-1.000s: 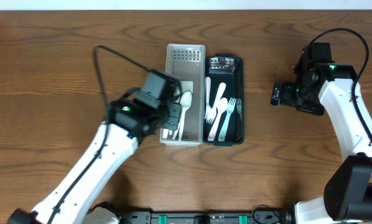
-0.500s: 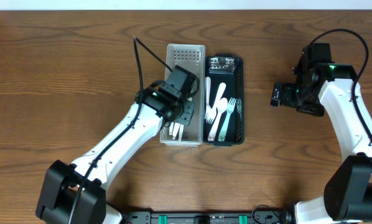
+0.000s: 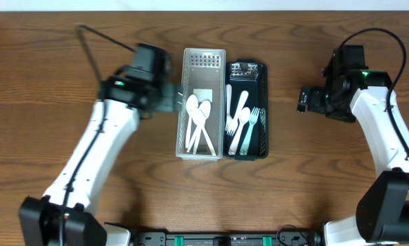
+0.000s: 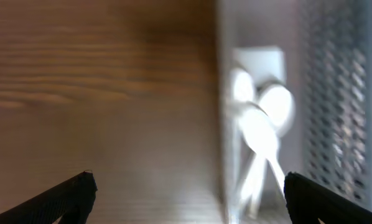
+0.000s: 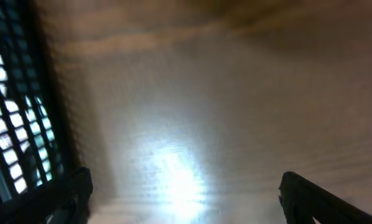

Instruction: Pack container

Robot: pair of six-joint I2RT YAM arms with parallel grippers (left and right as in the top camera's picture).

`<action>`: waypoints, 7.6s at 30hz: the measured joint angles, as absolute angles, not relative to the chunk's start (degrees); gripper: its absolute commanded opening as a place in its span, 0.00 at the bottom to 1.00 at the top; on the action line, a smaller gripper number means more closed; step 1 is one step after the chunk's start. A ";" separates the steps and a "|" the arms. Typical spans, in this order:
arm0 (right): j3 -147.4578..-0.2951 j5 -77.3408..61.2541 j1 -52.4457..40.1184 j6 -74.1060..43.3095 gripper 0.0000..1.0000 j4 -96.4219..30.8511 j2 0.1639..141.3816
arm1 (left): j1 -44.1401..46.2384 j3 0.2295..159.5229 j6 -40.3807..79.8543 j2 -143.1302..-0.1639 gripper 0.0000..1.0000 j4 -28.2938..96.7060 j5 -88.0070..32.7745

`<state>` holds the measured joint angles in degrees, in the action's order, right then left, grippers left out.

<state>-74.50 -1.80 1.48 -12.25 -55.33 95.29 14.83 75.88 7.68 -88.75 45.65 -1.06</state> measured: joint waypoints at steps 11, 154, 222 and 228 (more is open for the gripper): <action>-74.46 -0.71 -6.81 -13.45 0.99 -34.76 95.29 | -2.31 75.90 7.86 -87.92 0.98 32.97 -0.84; -0.40 0.99 -6.90 -0.95 0.99 -3.90 0.69 | 3.84 26.33 2.83 -12.86 0.98 43.77 0.43; -0.40 0.99 -6.90 -0.80 0.99 -3.92 0.69 | 3.84 1.21 0.14 -0.54 0.98 1.65 0.40; -0.40 0.99 -6.90 -0.78 0.99 -3.92 0.69 | 3.84 1.21 0.16 -0.54 0.98 1.65 0.40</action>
